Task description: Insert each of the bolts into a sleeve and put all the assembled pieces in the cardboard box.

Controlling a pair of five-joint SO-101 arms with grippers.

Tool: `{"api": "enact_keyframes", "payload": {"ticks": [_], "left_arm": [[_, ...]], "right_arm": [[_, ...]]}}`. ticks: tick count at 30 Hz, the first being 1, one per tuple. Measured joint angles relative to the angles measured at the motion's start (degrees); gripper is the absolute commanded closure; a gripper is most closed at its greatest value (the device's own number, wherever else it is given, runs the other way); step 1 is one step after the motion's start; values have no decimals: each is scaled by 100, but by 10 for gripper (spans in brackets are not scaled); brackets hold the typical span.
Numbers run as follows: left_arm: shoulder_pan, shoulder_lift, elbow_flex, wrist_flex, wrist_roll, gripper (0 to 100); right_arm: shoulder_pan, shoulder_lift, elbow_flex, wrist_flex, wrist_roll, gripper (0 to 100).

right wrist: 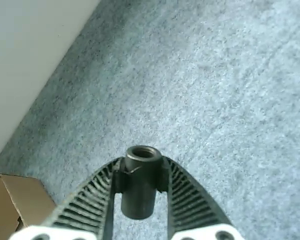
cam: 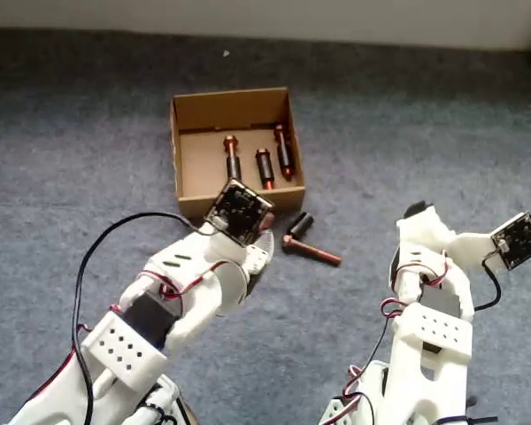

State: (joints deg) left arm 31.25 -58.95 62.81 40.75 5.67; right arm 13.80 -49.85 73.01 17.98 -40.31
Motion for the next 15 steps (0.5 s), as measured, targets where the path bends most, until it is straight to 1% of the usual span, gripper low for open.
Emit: {"api": "enact_keyframes", "payload": {"ticks": [6, 9, 11, 15], "left_arm": [[-1046, -1046, 703, -422, 809, 995], [-1582, -1240, 809, -466, 976, 995], [-1758, -1284, 826, -466, 1011, 995], [-1855, -1301, 914, -475, 1011, 995]], "right_arm": [[0, 0, 0, 0, 0, 995], [0, 0, 0, 0, 0, 995], [0, 0, 0, 0, 0, 995], [0, 0, 0, 0, 0, 995]]}}
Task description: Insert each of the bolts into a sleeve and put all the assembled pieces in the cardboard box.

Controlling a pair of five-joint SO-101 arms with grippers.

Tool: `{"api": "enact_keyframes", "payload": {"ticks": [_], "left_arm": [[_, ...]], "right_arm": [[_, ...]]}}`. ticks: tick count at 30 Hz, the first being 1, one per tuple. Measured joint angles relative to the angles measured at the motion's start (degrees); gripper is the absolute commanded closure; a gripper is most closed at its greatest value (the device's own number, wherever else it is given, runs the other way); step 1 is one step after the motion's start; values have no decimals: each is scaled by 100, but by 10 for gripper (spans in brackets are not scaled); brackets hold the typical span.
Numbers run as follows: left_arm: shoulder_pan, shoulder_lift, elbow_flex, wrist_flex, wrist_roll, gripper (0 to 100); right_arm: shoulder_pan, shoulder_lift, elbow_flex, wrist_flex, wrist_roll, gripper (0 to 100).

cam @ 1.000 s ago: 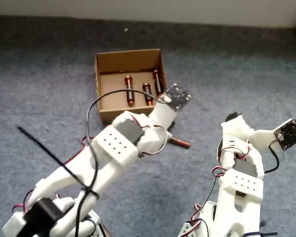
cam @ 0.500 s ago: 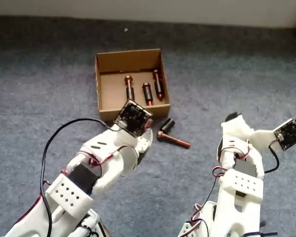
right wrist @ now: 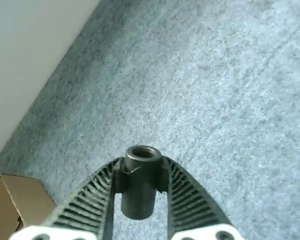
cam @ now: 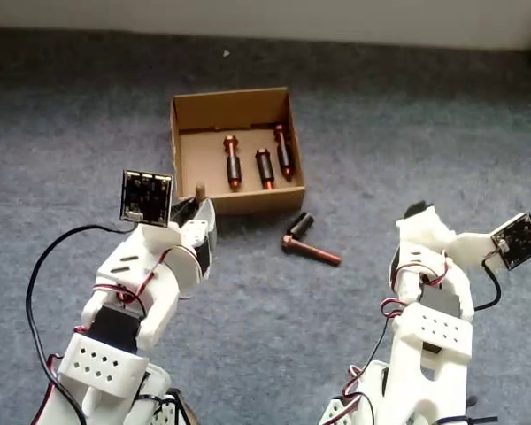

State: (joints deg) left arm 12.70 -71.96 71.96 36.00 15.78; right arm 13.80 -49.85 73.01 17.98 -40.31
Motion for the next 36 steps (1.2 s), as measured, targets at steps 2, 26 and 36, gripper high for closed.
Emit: {"api": "enact_keyframes", "payload": {"ticks": [2, 26, 36], "left_arm": [[0, 0, 70, 0, 0, 983], [-624, -88, -343, 1776, -598, 787], [-712, 255, -677, 1776, -2936, 787]], "right_arm": [[0, 0, 0, 0, 0, 995], [0, 0, 0, 0, 0, 995], [0, 0, 0, 0, 0, 995]]}}
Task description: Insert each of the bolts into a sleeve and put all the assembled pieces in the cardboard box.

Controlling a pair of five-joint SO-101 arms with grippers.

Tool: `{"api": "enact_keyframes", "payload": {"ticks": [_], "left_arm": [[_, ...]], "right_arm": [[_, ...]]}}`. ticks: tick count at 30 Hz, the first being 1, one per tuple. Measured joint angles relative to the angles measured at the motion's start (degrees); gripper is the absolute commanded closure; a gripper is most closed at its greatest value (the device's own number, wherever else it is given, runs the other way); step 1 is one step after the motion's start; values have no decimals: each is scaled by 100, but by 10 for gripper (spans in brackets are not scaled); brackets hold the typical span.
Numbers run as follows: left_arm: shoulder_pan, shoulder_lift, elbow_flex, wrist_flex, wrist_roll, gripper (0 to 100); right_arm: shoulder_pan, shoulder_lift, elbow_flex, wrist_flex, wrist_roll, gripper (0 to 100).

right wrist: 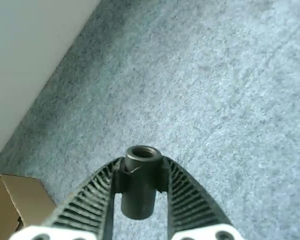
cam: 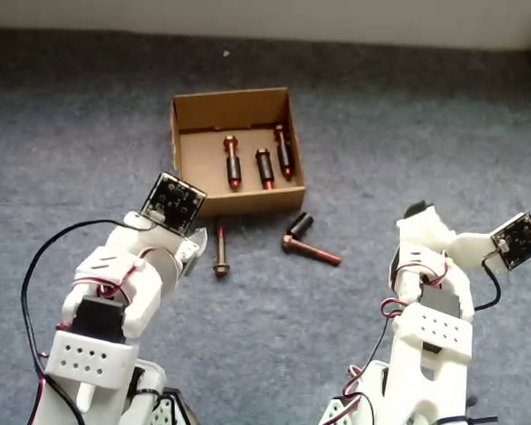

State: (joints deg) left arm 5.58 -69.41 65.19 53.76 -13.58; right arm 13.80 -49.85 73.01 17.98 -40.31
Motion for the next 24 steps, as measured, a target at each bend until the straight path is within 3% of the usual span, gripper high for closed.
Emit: {"api": "enact_keyframes", "payload": {"ticks": [5, 14, 17, 24], "left_arm": [[-176, 1459, -774, 26, -932, 784], [-18, 3991, -1389, 167, -3974, 784], [141, 4149, -1415, 167, -4396, 783], [703, 4193, -1345, -114, -4519, 783]], "right_arm": [[0, 0, 0, 0, 0, 995], [0, 0, 0, 0, 0, 995], [0, 0, 0, 0, 70, 995], [0, 0, 0, 0, 105, 995]]}}
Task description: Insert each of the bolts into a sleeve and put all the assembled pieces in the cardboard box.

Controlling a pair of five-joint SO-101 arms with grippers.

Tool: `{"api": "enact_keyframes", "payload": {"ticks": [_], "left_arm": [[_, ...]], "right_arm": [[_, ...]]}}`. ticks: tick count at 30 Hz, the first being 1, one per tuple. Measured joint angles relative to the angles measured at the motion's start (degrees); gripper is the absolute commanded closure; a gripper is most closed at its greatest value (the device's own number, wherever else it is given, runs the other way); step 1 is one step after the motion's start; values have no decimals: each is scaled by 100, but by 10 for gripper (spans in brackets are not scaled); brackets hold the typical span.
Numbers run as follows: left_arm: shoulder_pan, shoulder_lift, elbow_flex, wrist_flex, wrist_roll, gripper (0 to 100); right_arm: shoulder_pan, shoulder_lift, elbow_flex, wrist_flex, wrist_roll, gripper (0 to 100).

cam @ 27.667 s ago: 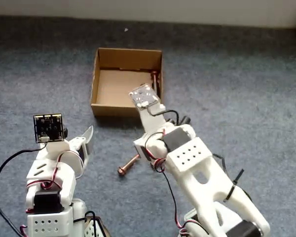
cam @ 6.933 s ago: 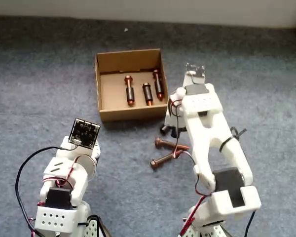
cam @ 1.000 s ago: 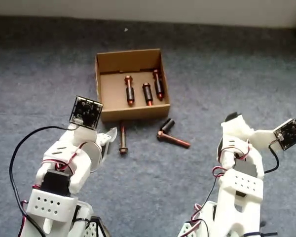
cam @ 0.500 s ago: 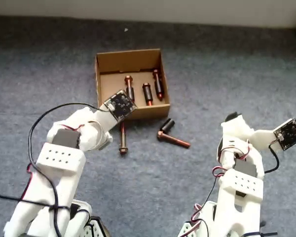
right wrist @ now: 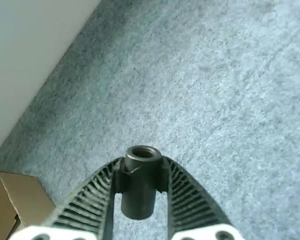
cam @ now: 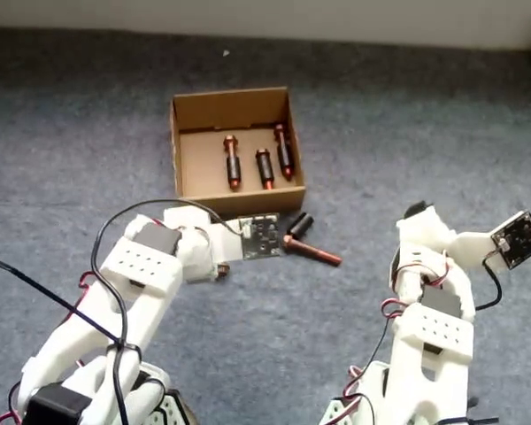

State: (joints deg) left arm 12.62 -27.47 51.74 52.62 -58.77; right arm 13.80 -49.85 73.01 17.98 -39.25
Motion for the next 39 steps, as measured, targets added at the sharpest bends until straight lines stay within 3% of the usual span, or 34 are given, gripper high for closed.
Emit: {"api": "enact_keyframes", "payload": {"ticks": [12, 21, 31, 39], "left_arm": [[-158, 88, 97, -360, -290, 783], [-193, 1670, -624, -369, -316, 787], [941, 1899, -835, -492, 422, 787], [1020, 2840, -1679, -677, 571, 787]], "right_arm": [[0, 0, 0, 0, 18, 995], [0, 0, 0, 0, 18, 995], [0, 0, 0, 0, 53, 995], [0, 0, 0, 0, 53, 995]]}}
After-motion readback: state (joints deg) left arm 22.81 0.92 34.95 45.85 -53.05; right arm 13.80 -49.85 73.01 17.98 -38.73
